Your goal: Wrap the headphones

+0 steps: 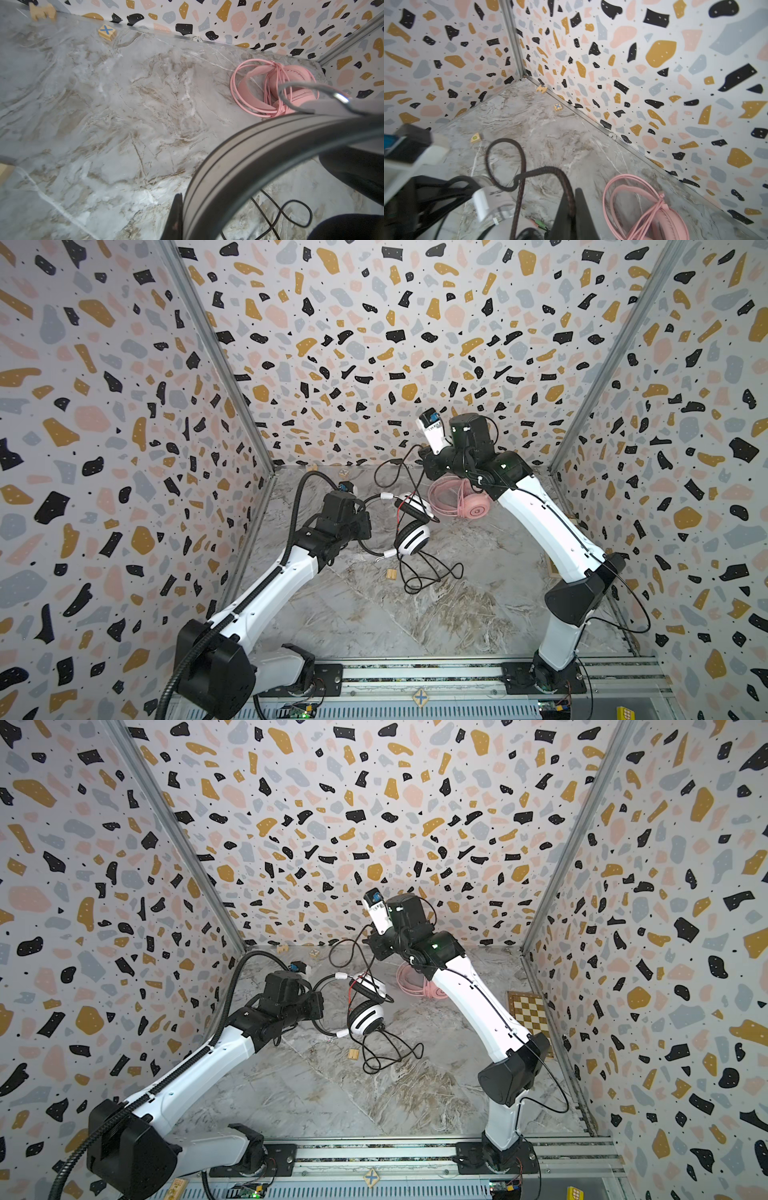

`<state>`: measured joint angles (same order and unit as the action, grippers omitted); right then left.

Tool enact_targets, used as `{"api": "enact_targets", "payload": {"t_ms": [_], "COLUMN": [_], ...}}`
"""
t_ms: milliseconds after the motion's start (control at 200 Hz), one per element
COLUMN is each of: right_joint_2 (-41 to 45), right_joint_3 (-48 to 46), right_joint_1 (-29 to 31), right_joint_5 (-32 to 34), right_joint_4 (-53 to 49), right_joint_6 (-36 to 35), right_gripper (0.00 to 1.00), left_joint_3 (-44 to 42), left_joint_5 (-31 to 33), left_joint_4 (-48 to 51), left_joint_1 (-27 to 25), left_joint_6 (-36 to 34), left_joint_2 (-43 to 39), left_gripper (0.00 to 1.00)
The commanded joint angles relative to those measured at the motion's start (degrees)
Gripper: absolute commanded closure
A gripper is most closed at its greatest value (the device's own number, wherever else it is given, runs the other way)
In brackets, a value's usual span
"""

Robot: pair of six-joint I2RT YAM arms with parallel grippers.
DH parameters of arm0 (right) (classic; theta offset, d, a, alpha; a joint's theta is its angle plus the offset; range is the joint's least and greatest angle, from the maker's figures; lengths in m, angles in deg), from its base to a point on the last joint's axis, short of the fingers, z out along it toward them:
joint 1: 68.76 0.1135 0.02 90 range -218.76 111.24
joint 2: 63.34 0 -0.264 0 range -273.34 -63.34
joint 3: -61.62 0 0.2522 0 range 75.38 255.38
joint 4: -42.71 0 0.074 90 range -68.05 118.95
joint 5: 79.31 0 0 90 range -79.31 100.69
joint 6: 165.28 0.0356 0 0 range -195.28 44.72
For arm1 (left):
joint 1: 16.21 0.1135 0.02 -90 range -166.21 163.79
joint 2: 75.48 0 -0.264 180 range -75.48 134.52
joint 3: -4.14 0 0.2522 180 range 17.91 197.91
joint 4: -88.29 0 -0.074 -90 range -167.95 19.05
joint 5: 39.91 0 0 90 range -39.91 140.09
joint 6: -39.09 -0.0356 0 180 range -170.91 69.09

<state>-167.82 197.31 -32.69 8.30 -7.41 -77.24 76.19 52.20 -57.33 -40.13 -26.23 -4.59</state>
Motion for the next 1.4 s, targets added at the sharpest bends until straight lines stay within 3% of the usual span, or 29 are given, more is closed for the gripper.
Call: {"api": "enact_targets", "payload": {"t_ms": [0,225,360,576,746,831,986,1156,1392], "right_joint_2": [2.7,0.9,3.0,14.4,18.0,19.7,23.4,21.5,21.2], "right_joint_3": [0.0,-1.3,-6.2,-15.2,-16.0,-20.4,-30.2,-32.1,-43.3], "right_joint_1": [-2.4,-6.9,-8.4,-12.5,-14.9,-19.3,-27.3,-28.1,-27.5], "right_joint_5": [-5.8,-9.8,-10.0,-27.1,-28.4,-28.1,-35.0,-38.7,-28.3], "right_joint_4": [0.6,0.5,2.4,11.7,8.5,9.5,16.9,15.5,14.0], "right_joint_6": [2.6,5.9,6.8,12.4,10.5,11.3,16.4,15.5,11.6], "right_gripper": [1.0,1.0,1.0,1.0,1.0,1.0,1.0,1.0,0.95], "left_joint_3": [0.8,-0.3,0.5,2.6,2.9,2.8,4.2,5.0,9.9], "left_joint_5": [3.6,4.9,9.1,18.0,15.9,13.0,12.9,8.5,6.7], "left_joint_4": [-3.6,-5.8,-4.9,0.5,-0.5,-1.5,0.1,-0.4,0.8], "left_joint_1": [-0.1,-0.1,0.1,1.7,5.6,7.9,10.2,11.4,12.9], "left_joint_6": [-3.2,-4.0,-4.5,-4.2,-3.0,-2.8,-3.3,-2.2,-1.9], "left_joint_2": [-3.6,-7.7,-9.3,-5.6,-6.2,-7.9,-8.7,-9.5,-9.5], "left_gripper": [1.0,1.0,1.0,1.0,1.0,1.0,1.0,1.0,1.0]}}
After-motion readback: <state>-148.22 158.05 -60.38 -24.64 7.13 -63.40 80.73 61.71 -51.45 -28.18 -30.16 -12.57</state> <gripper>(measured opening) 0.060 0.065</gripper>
